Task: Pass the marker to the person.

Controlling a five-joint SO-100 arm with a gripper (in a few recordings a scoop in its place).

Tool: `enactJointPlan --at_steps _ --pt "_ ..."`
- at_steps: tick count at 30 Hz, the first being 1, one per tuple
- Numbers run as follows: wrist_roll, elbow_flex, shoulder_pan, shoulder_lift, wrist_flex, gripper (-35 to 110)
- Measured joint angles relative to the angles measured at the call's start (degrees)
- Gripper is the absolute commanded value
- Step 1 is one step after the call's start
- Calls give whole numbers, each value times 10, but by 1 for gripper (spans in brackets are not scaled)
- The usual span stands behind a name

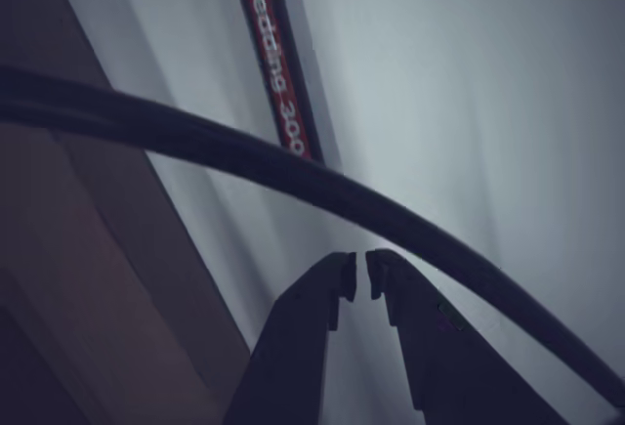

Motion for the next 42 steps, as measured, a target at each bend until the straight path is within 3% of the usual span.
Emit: enactJointPlan --at_steps 7,13,21,29,38,42 --pt "-12 -221 -45 -313 64 9" --pt "-21 -242 -73 -374 55 13" --pt "-17 -255 -63 -361 76 15" --pt "-17 -160 -54 -207 49 16" --pt "-158 -54 -24 -103 5 17" --pt "-99 -3 -12 -76 -47 17"
